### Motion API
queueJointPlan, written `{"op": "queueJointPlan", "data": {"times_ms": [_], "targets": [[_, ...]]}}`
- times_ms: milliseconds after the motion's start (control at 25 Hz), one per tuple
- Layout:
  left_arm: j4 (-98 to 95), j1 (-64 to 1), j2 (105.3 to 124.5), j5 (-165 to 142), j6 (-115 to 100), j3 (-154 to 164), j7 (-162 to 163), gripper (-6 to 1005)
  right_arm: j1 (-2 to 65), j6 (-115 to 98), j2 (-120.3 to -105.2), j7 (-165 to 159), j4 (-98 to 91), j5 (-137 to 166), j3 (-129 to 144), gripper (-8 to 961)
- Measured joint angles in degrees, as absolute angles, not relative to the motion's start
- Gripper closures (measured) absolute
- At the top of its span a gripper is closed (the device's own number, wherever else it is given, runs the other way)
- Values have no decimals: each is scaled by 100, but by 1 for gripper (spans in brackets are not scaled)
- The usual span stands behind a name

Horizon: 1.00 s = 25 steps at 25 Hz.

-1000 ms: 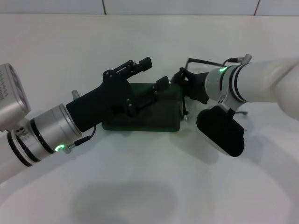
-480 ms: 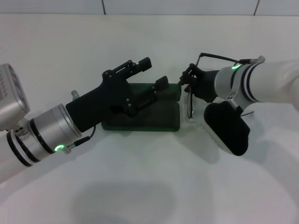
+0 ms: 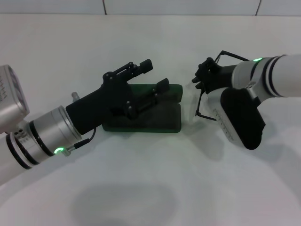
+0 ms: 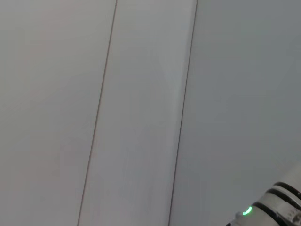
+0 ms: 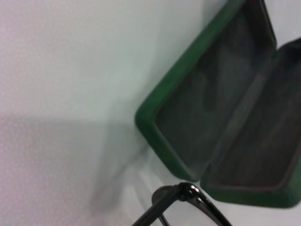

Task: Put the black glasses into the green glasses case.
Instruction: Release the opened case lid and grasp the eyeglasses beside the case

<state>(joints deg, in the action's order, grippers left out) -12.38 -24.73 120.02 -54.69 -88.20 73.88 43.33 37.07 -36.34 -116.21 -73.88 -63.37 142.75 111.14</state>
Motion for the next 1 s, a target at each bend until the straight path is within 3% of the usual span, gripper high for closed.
{"op": "queueJointPlan", "data": {"times_ms": [1000], "targets": [[-1301, -2548, 11991, -5586, -8869, 7417, 4649, 350, 4118, -5971, -11588, -10876, -6298, 13595, 8136, 853]]}}
